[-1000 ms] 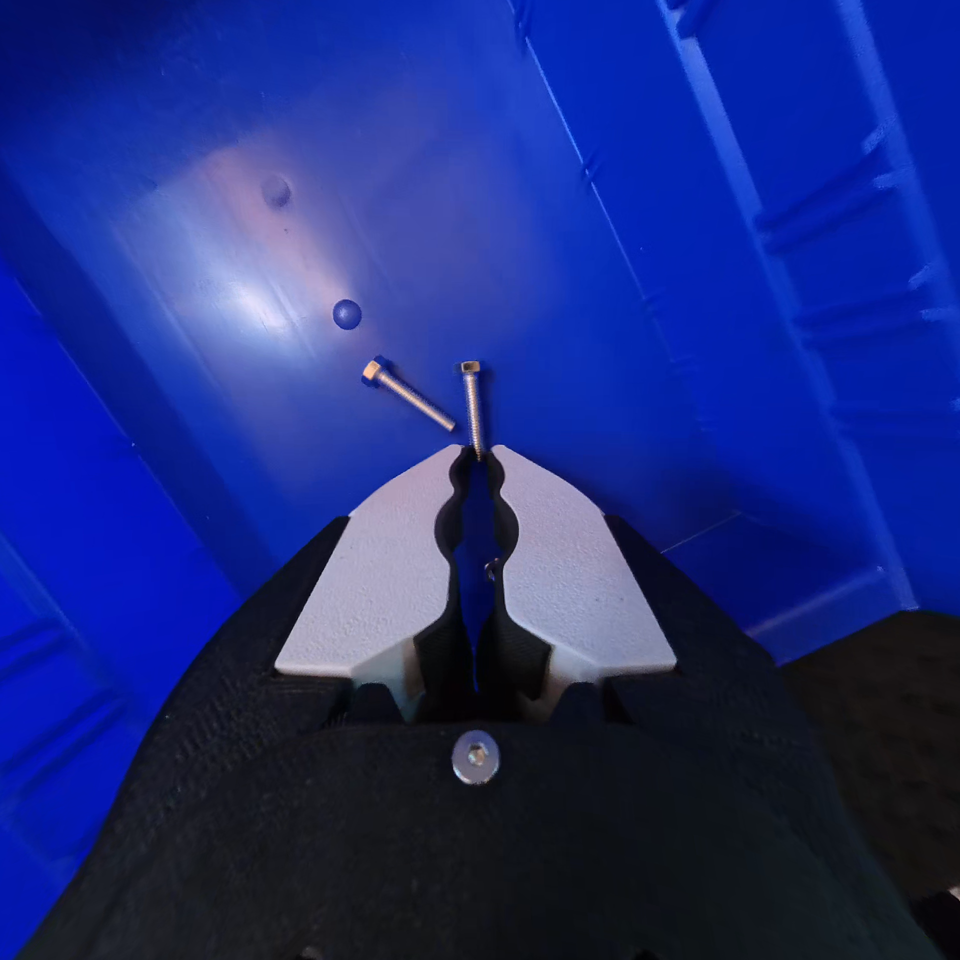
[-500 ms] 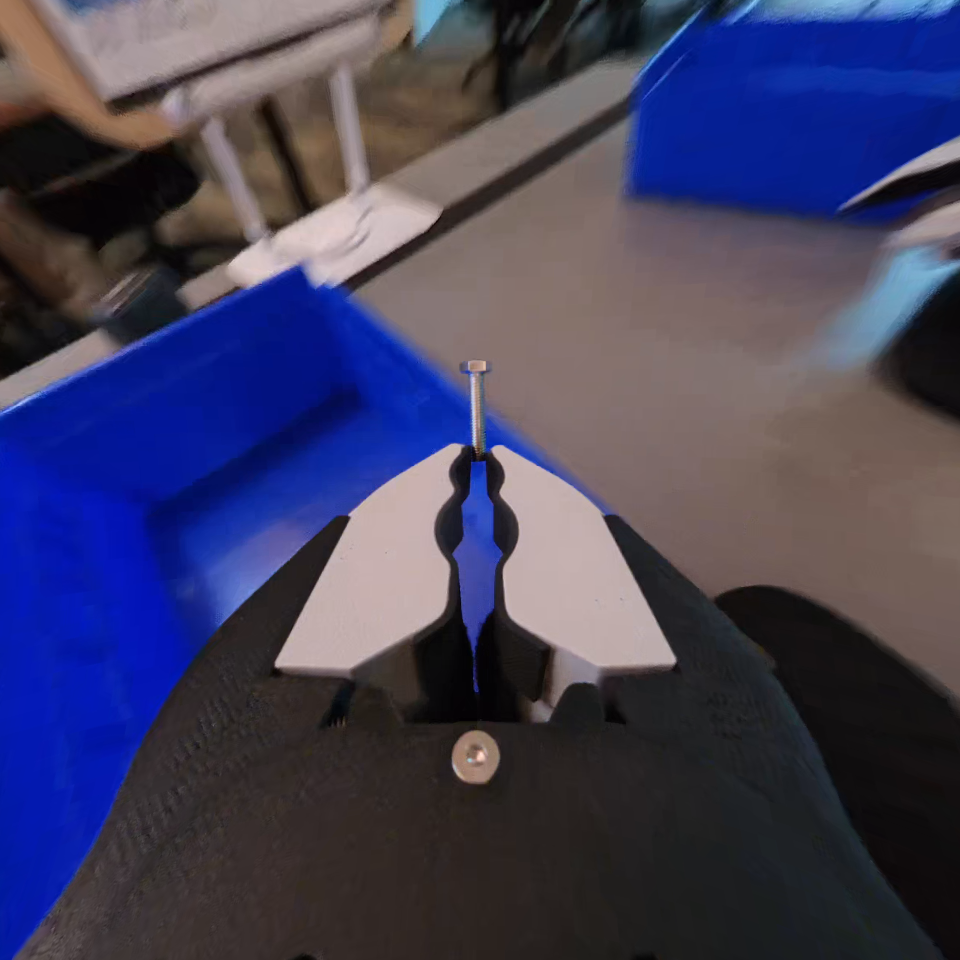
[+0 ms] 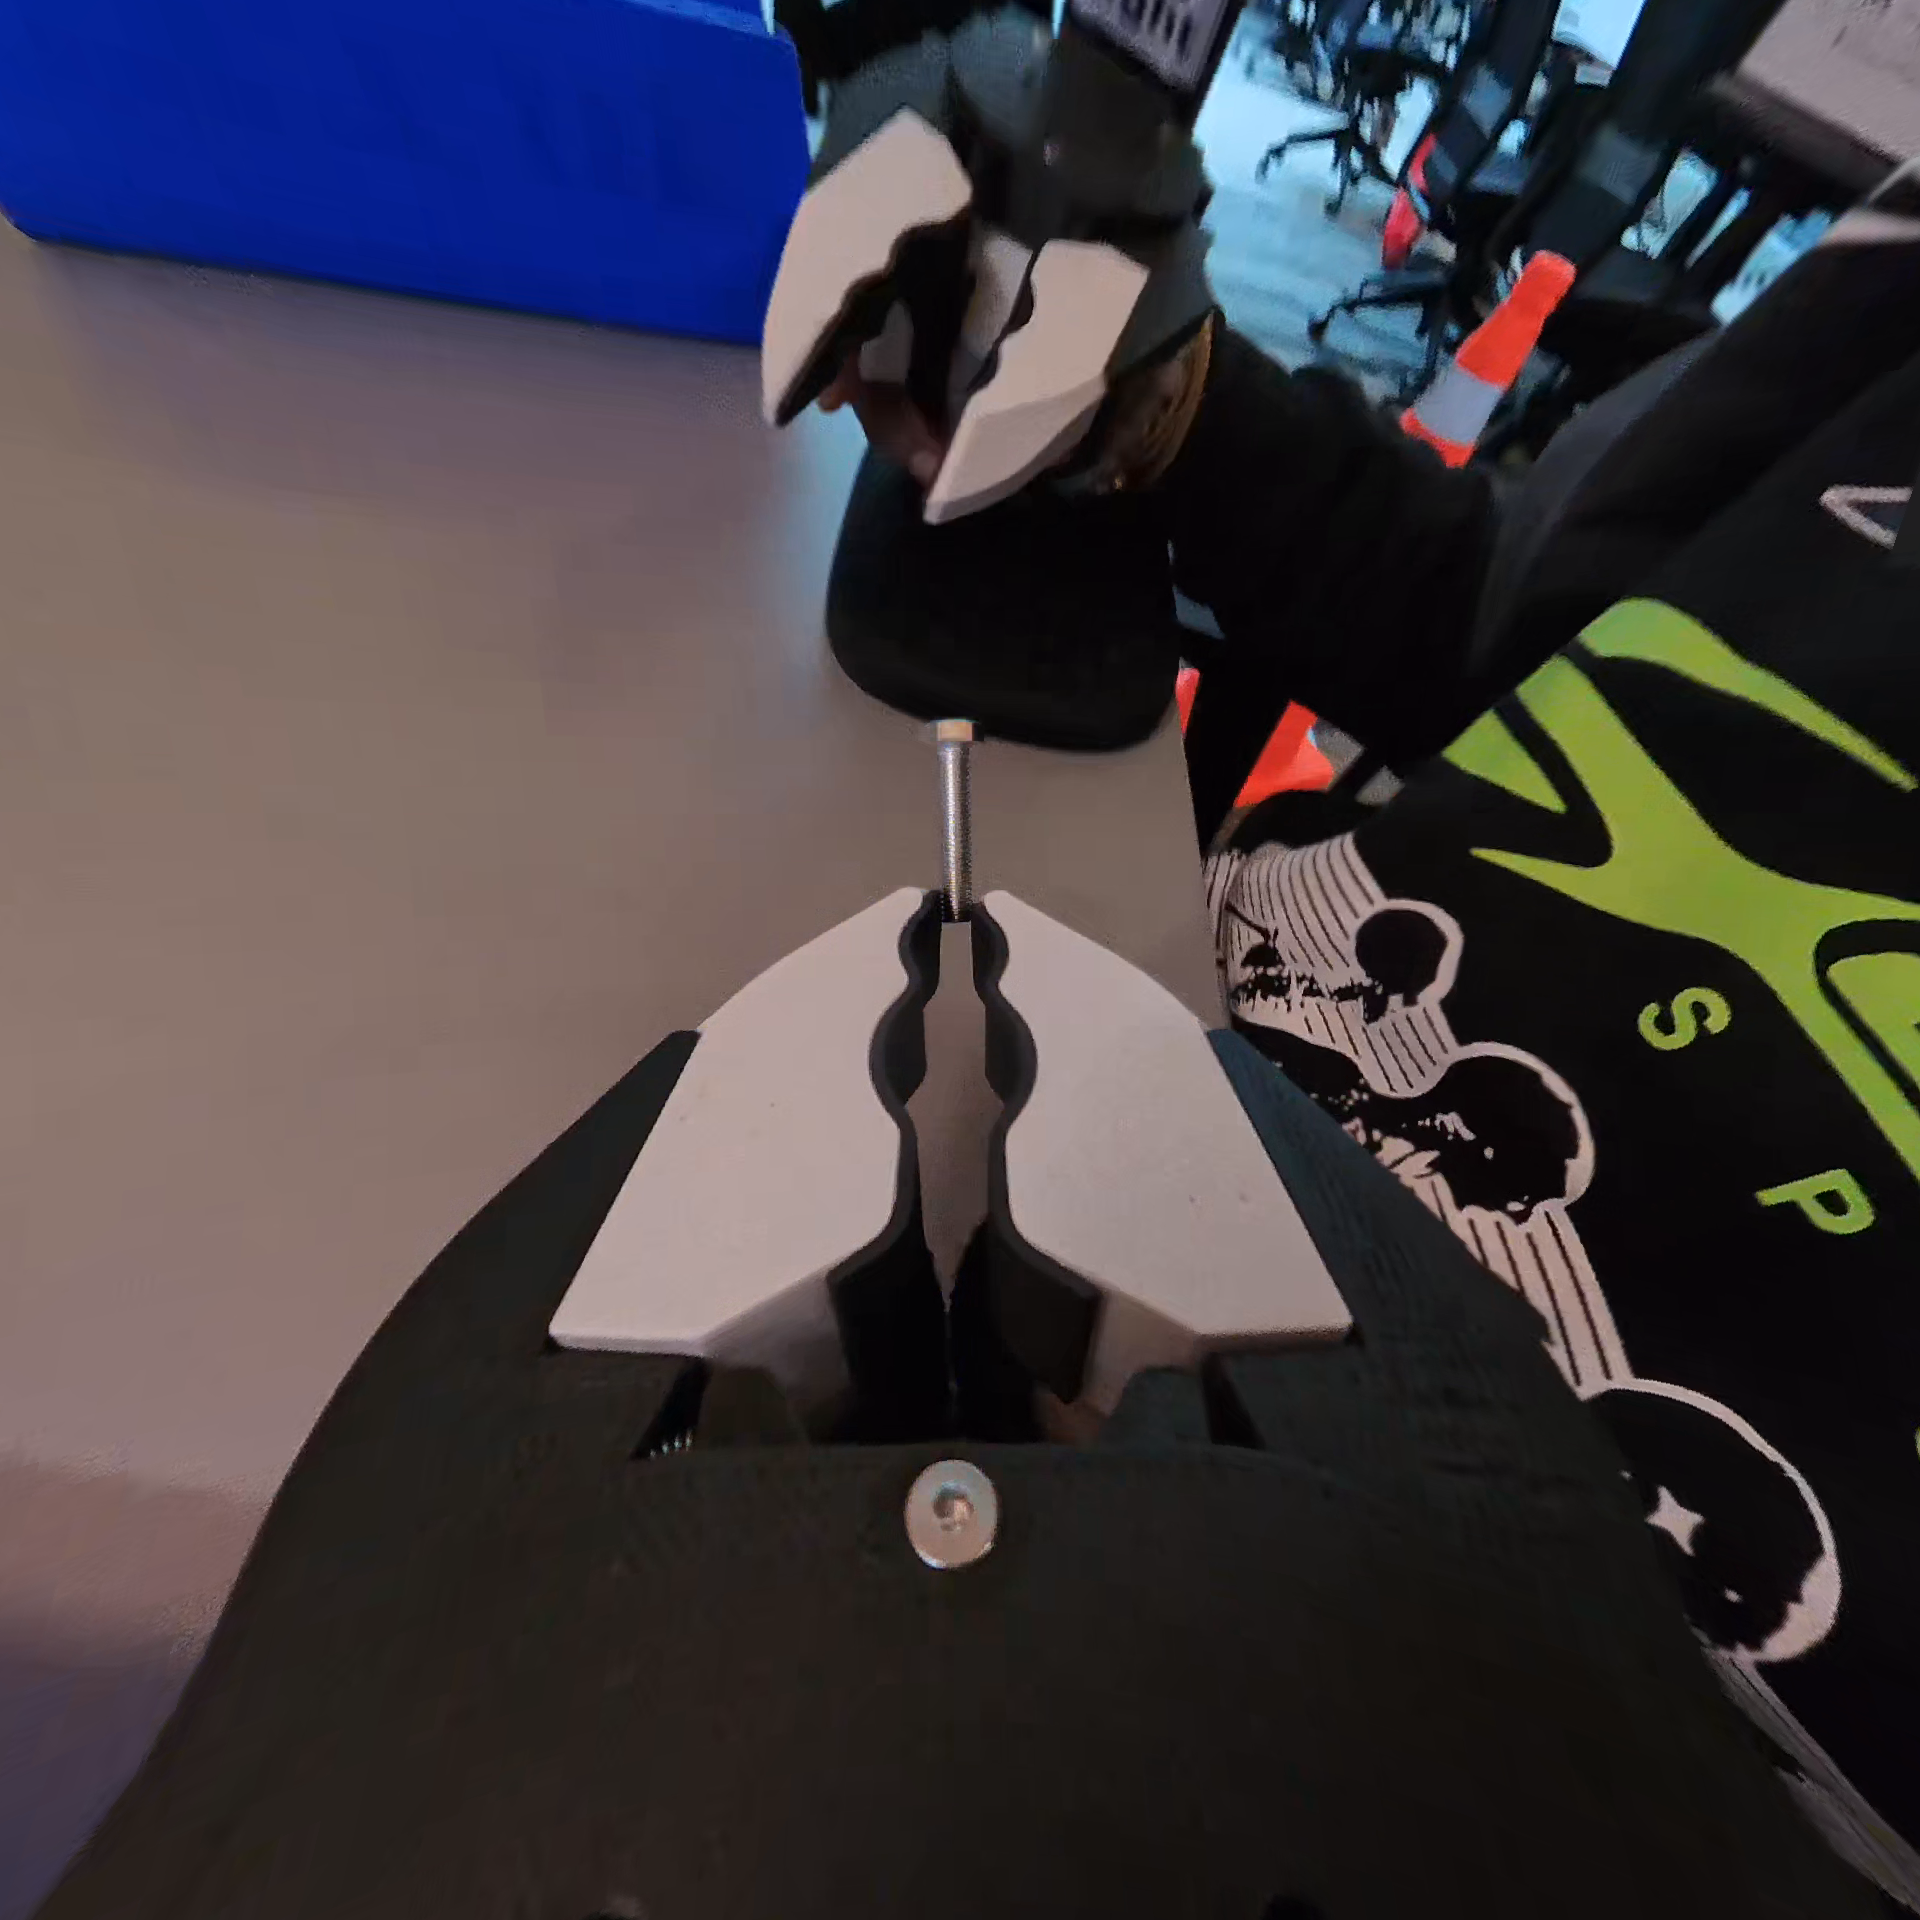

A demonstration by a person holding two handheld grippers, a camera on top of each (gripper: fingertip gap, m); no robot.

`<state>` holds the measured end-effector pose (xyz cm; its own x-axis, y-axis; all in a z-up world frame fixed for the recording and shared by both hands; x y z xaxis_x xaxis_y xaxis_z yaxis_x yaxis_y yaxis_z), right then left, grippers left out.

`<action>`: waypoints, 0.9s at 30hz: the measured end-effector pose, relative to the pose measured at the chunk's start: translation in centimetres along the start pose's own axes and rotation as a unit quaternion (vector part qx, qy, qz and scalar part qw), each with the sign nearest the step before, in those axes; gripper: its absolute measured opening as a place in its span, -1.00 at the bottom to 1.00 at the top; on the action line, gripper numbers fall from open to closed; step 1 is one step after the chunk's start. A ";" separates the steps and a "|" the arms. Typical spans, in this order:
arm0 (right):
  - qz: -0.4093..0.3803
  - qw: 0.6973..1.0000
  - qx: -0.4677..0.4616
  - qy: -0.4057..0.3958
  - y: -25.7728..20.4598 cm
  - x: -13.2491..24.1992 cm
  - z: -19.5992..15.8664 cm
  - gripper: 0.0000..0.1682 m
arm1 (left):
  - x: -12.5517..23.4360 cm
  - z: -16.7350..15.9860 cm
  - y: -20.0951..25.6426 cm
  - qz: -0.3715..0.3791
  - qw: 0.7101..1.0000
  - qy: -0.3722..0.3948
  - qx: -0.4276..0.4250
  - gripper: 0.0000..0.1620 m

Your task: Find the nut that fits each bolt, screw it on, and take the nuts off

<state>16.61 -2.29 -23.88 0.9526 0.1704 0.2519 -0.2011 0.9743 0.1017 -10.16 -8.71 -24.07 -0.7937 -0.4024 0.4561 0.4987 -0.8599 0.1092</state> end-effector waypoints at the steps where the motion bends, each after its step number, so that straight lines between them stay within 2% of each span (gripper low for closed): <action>1: 0.031 0.999 0.011 0.007 -0.5 -0.5 0.2 -0.61 | -0.4 0.0 0.2 -0.004 1.000 -0.013 -0.008 -0.93; 4: 0.118 0.993 0.015 0.020 -1.6 -2.2 1.0 -0.65 | -0.9 0.1 0.6 -0.014 0.999 -0.032 -0.027 -0.93; 6: 0.138 0.990 0.018 0.012 -1.9 -3.6 1.3 -0.65 | -1.3 0.0 0.6 -0.017 0.998 -0.044 -0.029 -0.93; 14: 0.166 0.984 0.006 -0.064 -1.6 -6.4 1.2 -0.71 | -1.5 -0.2 0.8 -0.029 0.997 -0.056 -0.039 -0.93; 22: 0.173 0.982 0.010 -0.070 -1.7 -7.0 1.2 -0.85 | -1.6 -0.2 1.0 -0.037 0.996 -0.061 -0.050 -0.93; 27: 0.170 0.984 0.010 -0.059 -1.6 -7.0 1.3 -0.87 | -1.4 -0.1 1.0 -0.039 0.997 -0.053 -0.051 -0.93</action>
<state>10.01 -5.26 -24.57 0.7962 0.4669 0.3848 -0.5094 0.8605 0.0100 -8.56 -9.05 -24.73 -0.7842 -0.3030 0.5414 0.3956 -0.9165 0.0601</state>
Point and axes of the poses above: each gripper's, where its closed fingertips meet, x back along the fingers, z out of its top, y = z × x across the jaws, the point moved 10 cm from there along x, back along the fingers, and after that the axes turned 15 degrees about z, right-handed, at the moved point
